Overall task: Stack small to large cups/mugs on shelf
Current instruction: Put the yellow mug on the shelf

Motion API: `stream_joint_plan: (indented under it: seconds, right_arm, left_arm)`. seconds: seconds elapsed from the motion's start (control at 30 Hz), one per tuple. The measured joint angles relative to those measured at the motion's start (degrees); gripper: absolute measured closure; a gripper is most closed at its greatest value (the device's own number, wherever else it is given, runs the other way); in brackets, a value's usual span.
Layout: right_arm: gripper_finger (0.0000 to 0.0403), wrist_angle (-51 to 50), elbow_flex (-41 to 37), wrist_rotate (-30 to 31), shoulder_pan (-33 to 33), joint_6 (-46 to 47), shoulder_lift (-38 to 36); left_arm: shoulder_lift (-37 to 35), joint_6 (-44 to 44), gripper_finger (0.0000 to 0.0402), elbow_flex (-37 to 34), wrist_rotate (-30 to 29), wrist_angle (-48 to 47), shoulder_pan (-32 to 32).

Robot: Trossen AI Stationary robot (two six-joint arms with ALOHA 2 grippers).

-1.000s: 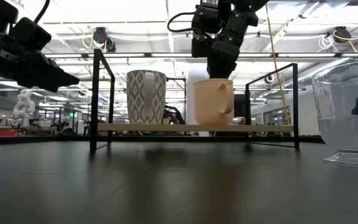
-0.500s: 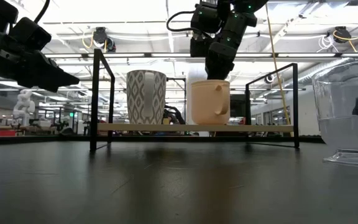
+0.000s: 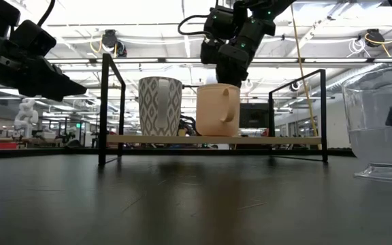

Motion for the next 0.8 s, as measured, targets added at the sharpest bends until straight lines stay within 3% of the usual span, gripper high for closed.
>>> stream_joint_plan:
  seconds: [0.8]
  right_arm:
    - [0.0401,-2.14,-0.15,2.94,1.09,-1.99,-0.17]
  left_arm:
    - [0.0,0.02,0.0401,0.0,0.0,-0.09,0.01]
